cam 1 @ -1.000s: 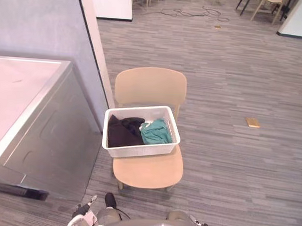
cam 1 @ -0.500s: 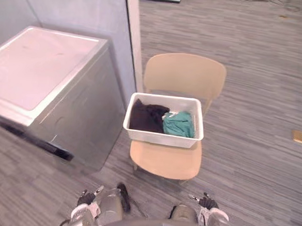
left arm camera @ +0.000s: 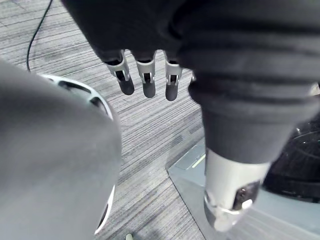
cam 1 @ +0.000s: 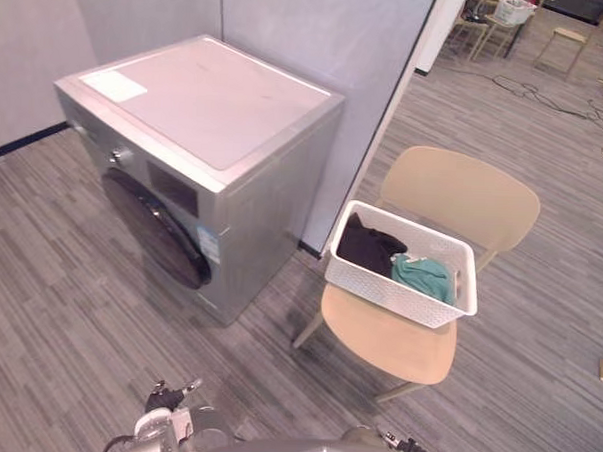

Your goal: Pick up the laundry basket with both hands and put the clothes into the washing machine.

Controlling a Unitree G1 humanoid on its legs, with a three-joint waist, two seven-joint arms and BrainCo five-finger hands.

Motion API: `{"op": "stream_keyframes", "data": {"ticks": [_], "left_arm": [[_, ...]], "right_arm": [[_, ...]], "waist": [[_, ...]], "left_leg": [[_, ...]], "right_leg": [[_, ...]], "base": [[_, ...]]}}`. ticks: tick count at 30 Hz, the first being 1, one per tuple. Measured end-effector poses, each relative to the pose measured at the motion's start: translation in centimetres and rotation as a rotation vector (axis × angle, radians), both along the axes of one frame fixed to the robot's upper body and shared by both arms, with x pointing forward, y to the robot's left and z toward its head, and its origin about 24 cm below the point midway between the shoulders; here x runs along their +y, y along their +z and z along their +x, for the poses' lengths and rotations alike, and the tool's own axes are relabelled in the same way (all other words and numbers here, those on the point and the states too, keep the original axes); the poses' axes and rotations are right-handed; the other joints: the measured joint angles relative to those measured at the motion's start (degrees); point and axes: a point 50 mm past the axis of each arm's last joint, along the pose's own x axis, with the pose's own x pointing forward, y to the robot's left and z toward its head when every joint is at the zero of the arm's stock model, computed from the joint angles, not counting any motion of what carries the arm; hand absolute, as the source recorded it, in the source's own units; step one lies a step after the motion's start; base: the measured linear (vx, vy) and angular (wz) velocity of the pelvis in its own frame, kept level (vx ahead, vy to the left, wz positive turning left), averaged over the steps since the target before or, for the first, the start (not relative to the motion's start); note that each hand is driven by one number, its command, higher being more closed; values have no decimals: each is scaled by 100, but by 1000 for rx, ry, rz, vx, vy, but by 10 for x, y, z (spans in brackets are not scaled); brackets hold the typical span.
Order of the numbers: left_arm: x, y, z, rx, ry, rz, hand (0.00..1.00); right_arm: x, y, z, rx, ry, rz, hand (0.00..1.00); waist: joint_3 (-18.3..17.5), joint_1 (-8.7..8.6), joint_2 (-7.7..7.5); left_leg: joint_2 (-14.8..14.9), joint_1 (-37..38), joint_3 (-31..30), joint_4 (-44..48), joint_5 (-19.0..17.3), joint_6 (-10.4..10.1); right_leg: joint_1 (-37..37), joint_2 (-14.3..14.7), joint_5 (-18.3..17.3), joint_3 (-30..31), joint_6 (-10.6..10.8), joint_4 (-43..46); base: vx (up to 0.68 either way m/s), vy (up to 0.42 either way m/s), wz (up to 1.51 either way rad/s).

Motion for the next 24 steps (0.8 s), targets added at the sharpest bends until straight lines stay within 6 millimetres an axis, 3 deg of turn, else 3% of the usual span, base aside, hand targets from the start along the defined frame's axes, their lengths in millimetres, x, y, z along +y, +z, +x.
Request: {"op": "stream_keyframes", "data": {"ticks": [2, 3, 4, 5, 6, 8, 9, 10, 11, 12, 15, 16, 17, 19, 21, 22, 24], "left_arm": [[0, -2, -6, 14, 2, -8, 0], [3, -2, -7, 18, -2, -5, 0], [7, -3, -11, 35, -5, 3, 0], [9, -3, -14, 47, -4, 6, 0], [9, -4, -16, 57, -3, 5, 0], [8, -6, -21, 70, 29, -13, 0], [7, -6, -21, 68, 44, -20, 0], [6, -6, -20, 64, 56, -25, 0], [5, -6, -18, 54, 73, -35, 0], [4, -5, -12, 38, 78, -46, 0], [-6, -4, 3, 1, 84, -83, 0], [-5, -3, 10, -12, 93, -88, 0], [-5, -2, 10, -11, 95, -90, 0], [-12, -2, 17, -24, 75, -104, 0], [-18, -1, 19, -33, 72, -117, 0], [-20, -1, 17, -36, 72, -120, 0], [-19, 1, 19, -61, 60, -114, 0]], "right_arm": [[0, 0, 2, -12, -18, 8, 0], [0, 0, 2, -16, -27, 12, 0], [2, 0, 0, -15, -35, 19, 0], [5, -1, -1, -14, -44, 31, 0], [6, -1, -1, -15, -52, 35, 0], [9, -2, -3, -19, -90, 48, 0], [9, -2, -1, -24, -88, 51, 0], [9, -2, -1, -25, -85, 52, 0], [9, -2, -1, -29, -84, 56, 0], [12, -2, 0, -39, -92, 70, 0], [15, -2, 2, -62, -102, 93, 0], [20, -3, 4, -67, -106, 110, 0], [21, -3, 4, -66, -109, 112, 0], [20, -3, 1, -61, -111, 109, 0], [20, -2, 7, -74, -85, 104, 0], [19, 0, 15, -97, -63, 96, 0], [23, 3, 24, -119, -24, 96, 0]], "waist": [[-3, -8, 7], [-7, -33, 36], [-17, -85, 71], [-17, -84, 70], [-18, -83, 69], [-25, -83, 55], [-32, -88, 42], [-37, -87, 44], [-109, -117, 13], [-168, -156, -85], [-185, -140, -171], [-129, -168, -260], [-129, -193, -270], [-114, -245, -245], [-105, -191, -102], [-84, -142, 41], [-66, -185, 39]], "left_leg": [[-215, 84, -35, -375, 157, 132], [-308, 111, -178, -585, 338, 199], [-405, 141, -468, -901, 595, 284], [-459, 188, -618, -1089, 712, 313], [-499, 212, -705, -1200, 771, 335], [-602, 268, -963, -1483, 1034, 388], [-668, 189, -1075, -1529, 1134, 365], [-711, 118, -1142, -1534, 1180, 350], [-833, -75, -1341, -1538, 1262, 307], [-944, -171, -1529, -1644, 1407, 307], [-1082, -169, -1878, -2410, 1814, 275], [-1123, -338, -1859, -2139, 1855, 396], [-1181, -376, -1839, -1824, 1808, 407], [-1246, -329, -1664, -763, 1056, 475], [-1028, -364, -1504, -199, 499, 429], [-1001, -558, -1574, 77, 325, 408], [-946, -776, -1694, 398, 157, 275]], "right_leg": [[-120, 67, 624, 548, -503, -77], [-170, 262, 678, 1020, -601, 30], [-137, 734, 40, 1671, -401, 401], [-120, 1007, -508, 1867, -322, 691], [-101, 1186, -821, 1951, -286, 868], [-100, 1719, -1956, 1924, -87, 1292], [-32, 1941, -2430, 1736, -97, 1180], [54, 1935, -2570, 1616, -112, 1037], [274, 1921, -2835, 1646, 30, 633], [398, 1913, -3016, 1615, 9, 336], [448, 1902, -3280, 1570, -53, -135], [505, 1773, -3415, 1201, 75, -278], [539, 1742, -3438, 1098, 52, -246], [833, 1742, -3457, 748, 39, -233], [870, 1914, -3479, 759, -4, -113], [810, 2117, -3657, 956, -170, -13], [745, 2274, -3902, 1217, -293, 50]], "base": [[-93, 150, 30], [-45, 119, 70], [2, 59, 79], [15, 10, 77], [16, -36, 64], [-1, -74, 58], [-51, -110, 44], [-55, -143, 60], [-43, -117, 75], [6, -147, 103], [-25, -167, 85], [-19, -133, 80], [1, -177, 102], [26, -66, 78], [-54, 33, 14], [-135, 46, -2], [-90, 32, 33]]}}
